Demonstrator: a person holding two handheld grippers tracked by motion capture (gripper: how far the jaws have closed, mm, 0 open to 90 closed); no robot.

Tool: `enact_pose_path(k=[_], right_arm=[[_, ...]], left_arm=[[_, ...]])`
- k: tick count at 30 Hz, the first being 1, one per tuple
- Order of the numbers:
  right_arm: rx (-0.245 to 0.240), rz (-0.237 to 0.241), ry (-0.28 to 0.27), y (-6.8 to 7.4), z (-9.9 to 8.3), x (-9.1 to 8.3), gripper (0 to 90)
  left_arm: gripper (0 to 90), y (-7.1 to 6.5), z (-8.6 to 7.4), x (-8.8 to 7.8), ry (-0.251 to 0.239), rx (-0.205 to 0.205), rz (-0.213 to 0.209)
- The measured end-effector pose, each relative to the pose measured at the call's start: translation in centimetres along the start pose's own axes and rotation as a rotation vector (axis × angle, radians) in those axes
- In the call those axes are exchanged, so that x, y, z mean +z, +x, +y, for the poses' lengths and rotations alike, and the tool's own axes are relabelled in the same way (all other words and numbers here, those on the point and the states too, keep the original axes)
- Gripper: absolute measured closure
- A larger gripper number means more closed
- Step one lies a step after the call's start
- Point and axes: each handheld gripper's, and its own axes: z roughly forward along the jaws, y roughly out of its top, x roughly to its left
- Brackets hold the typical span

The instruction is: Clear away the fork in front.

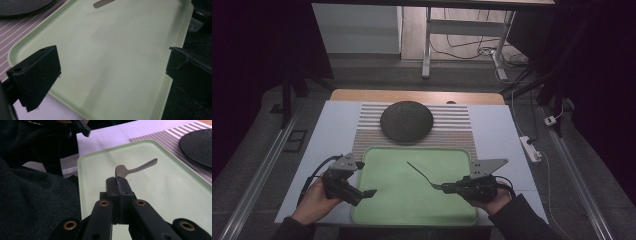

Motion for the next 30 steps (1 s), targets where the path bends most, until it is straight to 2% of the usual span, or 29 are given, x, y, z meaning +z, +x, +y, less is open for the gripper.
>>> enact_pose_path(k=[7, 10, 14, 16, 25, 28, 30], right_arm=[[-0.019, 0.057, 0.000, 0.5, 0.3, 0.5, 89.6], [-0.023, 0.081, 0.005, 0.7, 0.4, 0.8, 89.6], [-0.032, 0.104, 0.008, 0.9, 0.6, 1.0, 89.6], [-0.035, 0.115, 0.009, 1.1, 0.7, 1.1, 89.6], [-0.050, 0.153, 0.011, 1.5, 1.1, 1.5, 89.6], [-0.057, 0.163, 0.021, 1.6, 1.1, 1.7, 89.6], [-0.060, 0.168, 0.023, 1.6, 1.2, 1.7, 89.6]], left_arm=[[0.0, -0.2, 1.3, 1.2, 0.026, 0.076, -0.040], [0.0, -0.1, 1.9, 1.7, 0.042, 0.111, -0.069], [0.0, 0.1, 2.5, 2.4, 0.049, 0.136, -0.113], [0.0, 0.1, 2.9, 2.9, 0.065, 0.155, -0.115], [0.4, -0.6, 4.8, 5.3, 0.106, 0.230, -0.172], [1.9, -0.9, 5.5, 6.1, 0.130, 0.289, -0.183], [3.1, -1.1, 5.9, 6.5, 0.134, 0.311, -0.197]])
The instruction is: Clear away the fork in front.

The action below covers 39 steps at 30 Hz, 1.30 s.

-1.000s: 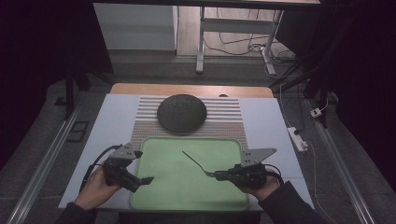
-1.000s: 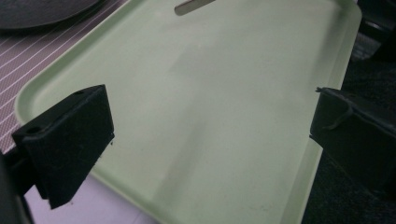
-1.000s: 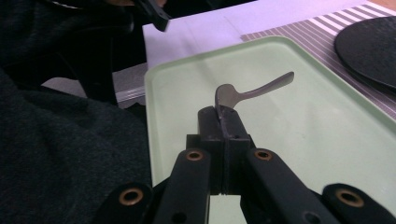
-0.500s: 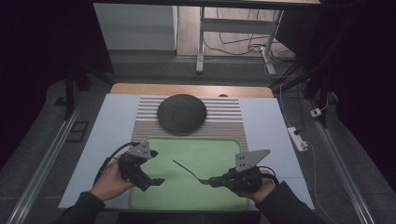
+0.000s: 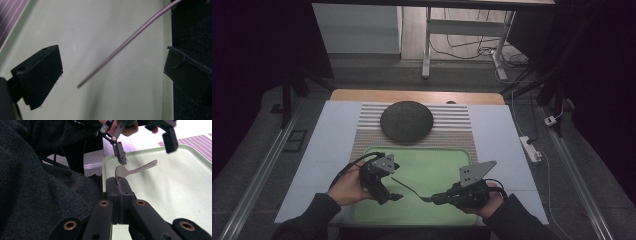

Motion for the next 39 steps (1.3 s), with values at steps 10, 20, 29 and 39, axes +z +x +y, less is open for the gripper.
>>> enact_pose_path(k=[10, 20, 29, 39], right_arm=[[0.002, 0.018, -0.001, 0.0, 0.2, 0.0, 89.6], [0.003, 0.040, 0.003, 0.0, 0.2, 0.1, 89.6], [0.000, 0.057, 0.009, 0.0, 0.2, 0.3, 89.6], [0.012, 0.054, 0.014, -0.2, 0.0, 0.4, 85.3]], left_arm=[[32.2, -0.2, 1.0, 0.9, 0.032, 0.119, -0.073], [61.5, -0.3, 0.8, 0.9, 0.041, 0.202, -0.101], [75.1, -0.4, 0.5, 1.0, 0.045, 0.285, -0.104], [81.1, -0.9, 0.3, 1.3, 0.072, 0.406, -0.079]])
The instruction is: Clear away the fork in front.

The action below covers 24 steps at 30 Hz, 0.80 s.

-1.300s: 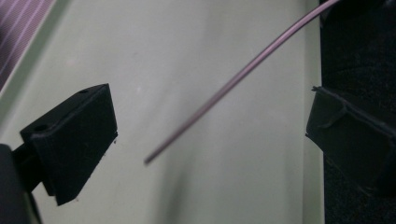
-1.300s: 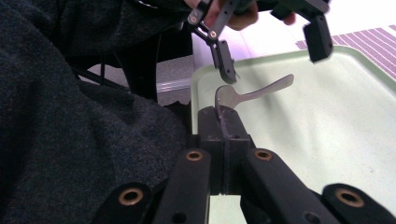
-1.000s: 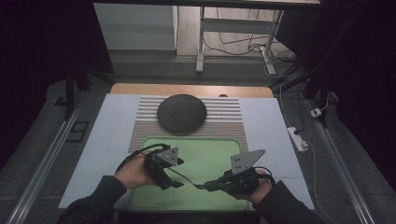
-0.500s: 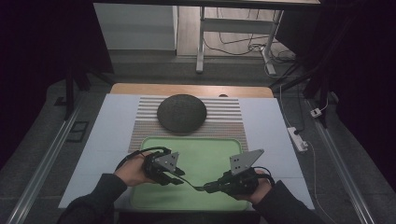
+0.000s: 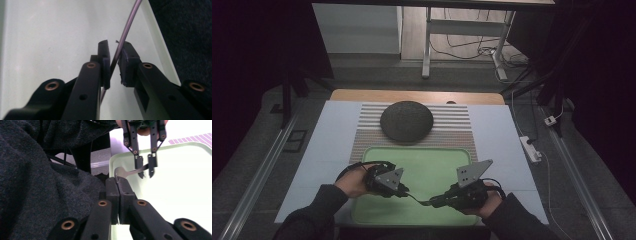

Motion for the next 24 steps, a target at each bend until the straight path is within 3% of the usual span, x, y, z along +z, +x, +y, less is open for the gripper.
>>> enact_pose_path(k=[3, 5, 11, 15, 19, 24], right_arm=[[0.009, -0.014, -0.001, -0.1, 0.0, 0.0, 75.9], [0.016, -0.037, 0.005, -0.3, -0.1, -0.1, 71.1], [0.041, -0.115, -0.021, -0.6, -0.1, -0.4, 50.9], [0.059, -0.197, -0.028, -1.0, -0.3, -0.9, 41.2], [0.084, -0.294, -0.018, -1.3, -0.6, -1.4, 30.0], [0.134, -0.399, -0.004, -1.5, -1.1, -2.0, 19.3]], left_arm=[[84.1, -0.2, -0.1, 0.3, 0.017, 0.037, -0.009], [85.4, -0.2, -0.1, 0.4, 0.020, 0.038, -0.021], [86.1, 0.0, -0.3, 0.1, 0.031, -0.030, -0.037], [86.1, 0.2, -0.5, 0.0, 0.050, -0.129, -0.059], [86.1, 0.5, -0.8, -0.3, 0.068, -0.274, -0.075], [86.1, 0.7, -1.3, -0.9, 0.084, -0.428, -0.063]])
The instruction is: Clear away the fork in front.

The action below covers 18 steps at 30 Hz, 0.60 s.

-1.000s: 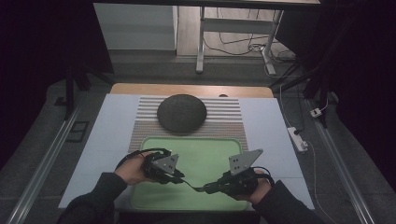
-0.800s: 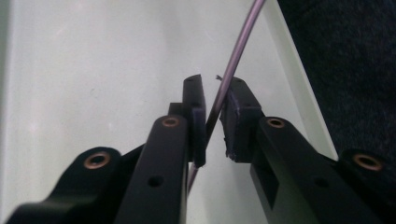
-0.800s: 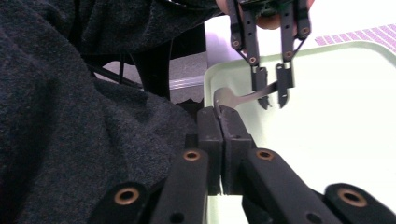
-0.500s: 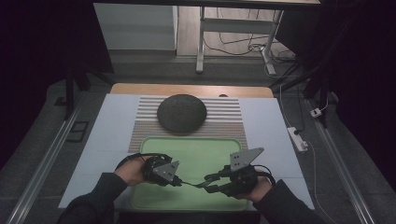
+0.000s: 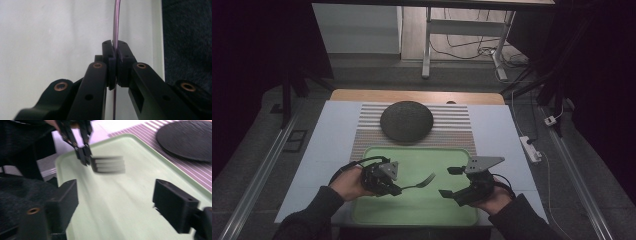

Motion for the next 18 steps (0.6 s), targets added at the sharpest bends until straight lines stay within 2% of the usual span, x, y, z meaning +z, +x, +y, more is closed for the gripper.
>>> enact_pose_path(k=[4, 6, 10, 13, 18], right_arm=[[0.017, -0.088, 0.032, 0.0, -0.6, -0.5, 12.4], [0.029, -0.110, 0.039, 0.1, -1.0, -0.9, 8.2], [0.027, -0.203, 0.047, 0.5, -1.8, -1.7, 3.5], [0.024, -0.243, 0.045, 0.7, -2.4, -2.2, 1.4], [0.029, -0.299, 0.051, 1.0, -3.3, -3.0, 0.2]], left_arm=[[86.1, 0.5, -0.4, -0.3, 0.015, -0.121, 0.008], [86.1, 0.7, -0.6, -0.4, 0.018, -0.183, 0.016], [86.1, 0.8, -1.0, -0.6, 0.020, -0.279, 0.047], [86.1, 0.7, -1.4, -0.8, 0.022, -0.340, 0.079], [86.0, 0.7, -2.4, -1.2, -0.009, -0.474, 0.119]])
